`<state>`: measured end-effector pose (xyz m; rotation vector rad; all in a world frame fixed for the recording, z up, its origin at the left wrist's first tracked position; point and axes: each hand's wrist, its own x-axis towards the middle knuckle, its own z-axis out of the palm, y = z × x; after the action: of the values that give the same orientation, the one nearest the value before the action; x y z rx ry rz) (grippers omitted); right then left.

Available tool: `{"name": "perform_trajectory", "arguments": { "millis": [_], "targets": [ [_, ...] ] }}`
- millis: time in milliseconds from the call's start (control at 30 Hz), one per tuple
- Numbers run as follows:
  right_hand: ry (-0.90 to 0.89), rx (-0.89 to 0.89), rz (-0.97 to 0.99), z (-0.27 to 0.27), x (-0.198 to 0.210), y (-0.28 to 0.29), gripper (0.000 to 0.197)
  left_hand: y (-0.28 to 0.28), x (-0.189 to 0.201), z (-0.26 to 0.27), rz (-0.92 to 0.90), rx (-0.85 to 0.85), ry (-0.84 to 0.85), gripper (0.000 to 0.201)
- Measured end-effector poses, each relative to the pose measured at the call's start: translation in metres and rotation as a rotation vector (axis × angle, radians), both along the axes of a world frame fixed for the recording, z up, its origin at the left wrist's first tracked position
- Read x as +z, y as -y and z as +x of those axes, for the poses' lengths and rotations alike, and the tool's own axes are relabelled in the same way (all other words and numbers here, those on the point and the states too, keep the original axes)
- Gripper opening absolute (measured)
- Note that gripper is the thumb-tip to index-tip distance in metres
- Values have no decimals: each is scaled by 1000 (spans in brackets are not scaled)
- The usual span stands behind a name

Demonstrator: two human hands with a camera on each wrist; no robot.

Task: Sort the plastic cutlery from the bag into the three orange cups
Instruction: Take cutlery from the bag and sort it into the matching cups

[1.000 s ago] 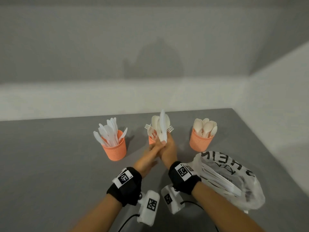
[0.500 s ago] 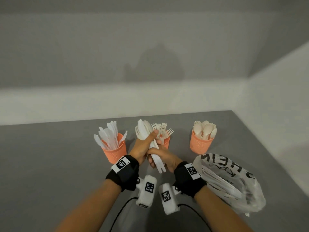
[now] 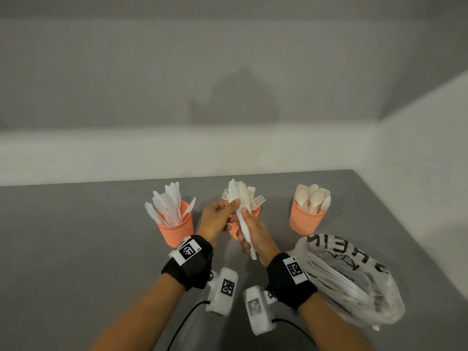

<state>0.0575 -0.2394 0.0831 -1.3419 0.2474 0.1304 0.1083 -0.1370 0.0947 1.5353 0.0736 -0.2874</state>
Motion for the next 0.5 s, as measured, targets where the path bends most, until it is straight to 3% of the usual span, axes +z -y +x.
{"name": "perform_trajectory", "arguments": {
  "millis": [267,500],
  "targets": [
    [40,-84,-152,-3,1,1,25,5,2,-1,-27,57,60,29],
    [9,-46,-60,-7,5,4,36,1,4,-1,-92,-77,-4,28]
  ]
}}
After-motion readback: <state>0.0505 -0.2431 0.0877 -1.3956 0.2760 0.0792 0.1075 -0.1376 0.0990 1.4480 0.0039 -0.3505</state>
